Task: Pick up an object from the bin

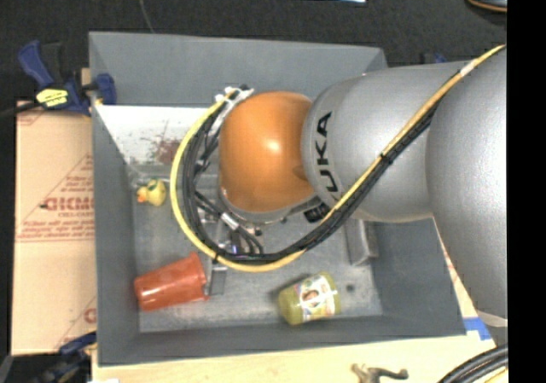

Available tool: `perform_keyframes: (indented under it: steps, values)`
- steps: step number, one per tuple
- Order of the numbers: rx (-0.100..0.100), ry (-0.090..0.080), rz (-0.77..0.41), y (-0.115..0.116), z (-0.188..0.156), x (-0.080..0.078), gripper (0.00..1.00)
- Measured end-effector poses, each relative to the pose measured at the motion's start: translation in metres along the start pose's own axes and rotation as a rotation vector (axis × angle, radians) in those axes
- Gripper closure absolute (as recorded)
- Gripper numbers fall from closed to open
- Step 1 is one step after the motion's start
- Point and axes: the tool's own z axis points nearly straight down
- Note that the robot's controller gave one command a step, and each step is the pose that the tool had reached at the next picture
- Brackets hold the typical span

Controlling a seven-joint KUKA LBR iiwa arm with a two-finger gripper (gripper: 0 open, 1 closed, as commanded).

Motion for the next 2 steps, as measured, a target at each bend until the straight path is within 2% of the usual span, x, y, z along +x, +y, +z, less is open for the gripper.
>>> perform_keyframes:
  steps: [1,2]
  values:
    - [-0.001,-0.008,0.005,-0.001,-0.004,-0.002,0.00]
    - [-0.001,-0.009,-0.260,0.050,0.099,0.007,0.00]
